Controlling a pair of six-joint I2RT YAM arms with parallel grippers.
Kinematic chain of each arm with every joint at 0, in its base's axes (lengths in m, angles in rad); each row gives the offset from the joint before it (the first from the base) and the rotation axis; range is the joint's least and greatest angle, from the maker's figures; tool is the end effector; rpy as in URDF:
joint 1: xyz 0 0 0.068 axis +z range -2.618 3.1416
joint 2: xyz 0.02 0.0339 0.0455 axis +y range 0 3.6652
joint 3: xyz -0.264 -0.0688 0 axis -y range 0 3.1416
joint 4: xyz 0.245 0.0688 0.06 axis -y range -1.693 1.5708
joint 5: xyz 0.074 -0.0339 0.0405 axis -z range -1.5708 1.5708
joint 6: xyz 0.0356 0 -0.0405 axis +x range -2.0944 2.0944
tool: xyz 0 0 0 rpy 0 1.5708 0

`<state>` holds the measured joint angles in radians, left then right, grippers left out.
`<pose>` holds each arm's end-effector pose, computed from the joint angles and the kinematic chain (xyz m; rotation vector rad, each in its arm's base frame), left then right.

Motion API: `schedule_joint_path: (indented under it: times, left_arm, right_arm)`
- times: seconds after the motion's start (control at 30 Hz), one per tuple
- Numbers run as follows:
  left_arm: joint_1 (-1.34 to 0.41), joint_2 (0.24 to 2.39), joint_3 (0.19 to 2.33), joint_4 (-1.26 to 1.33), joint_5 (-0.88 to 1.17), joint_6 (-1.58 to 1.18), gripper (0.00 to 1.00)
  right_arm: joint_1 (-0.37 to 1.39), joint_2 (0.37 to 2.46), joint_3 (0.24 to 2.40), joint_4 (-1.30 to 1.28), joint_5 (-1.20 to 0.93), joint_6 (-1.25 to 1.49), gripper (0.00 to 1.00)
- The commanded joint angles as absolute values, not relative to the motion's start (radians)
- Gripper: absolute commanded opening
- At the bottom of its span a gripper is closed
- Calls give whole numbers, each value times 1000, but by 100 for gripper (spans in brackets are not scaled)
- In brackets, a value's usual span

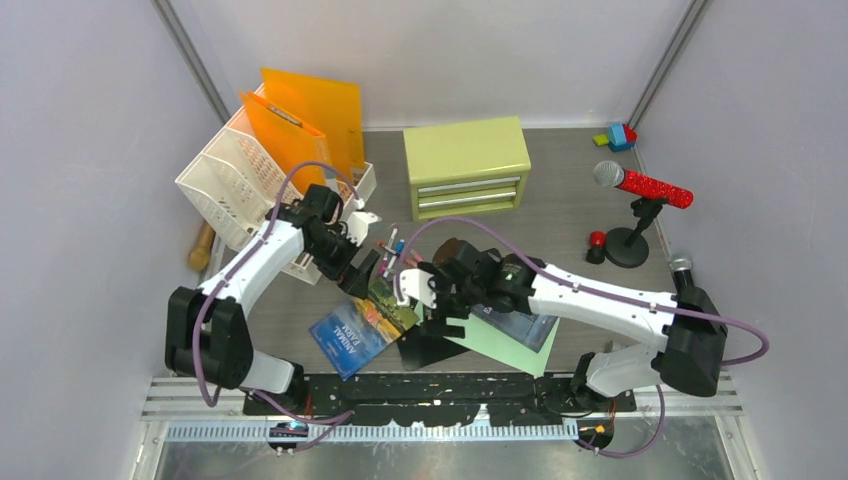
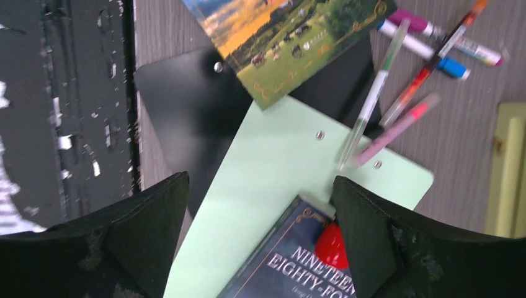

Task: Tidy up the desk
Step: Pick up the book at the corner of the board.

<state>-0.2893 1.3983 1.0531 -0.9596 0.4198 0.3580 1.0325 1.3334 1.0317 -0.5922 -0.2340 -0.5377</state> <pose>0.2389 -0.0862 0.2444 0.9682 2.6348 -0.5845 0.1353 0.2427 0.2699 -1.8373 1.6923 0.4995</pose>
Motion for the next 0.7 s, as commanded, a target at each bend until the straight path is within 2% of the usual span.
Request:
schedule_joint_path:
  times: [0.0,0.23,0.67]
  left_arm:
    - [-304,1469,1097,-964,419,299,100]
    - [-313,1603,1132,-959,413,290,100]
    - [-317,1684,1115,-918,446,301,100]
  right_arm:
    - [1147,1392,1016,-430,-66,-619,92]
    - [1278,1520,979,-298,113,-722,90]
    - [1331,1680,902,-37,285,-876,84]
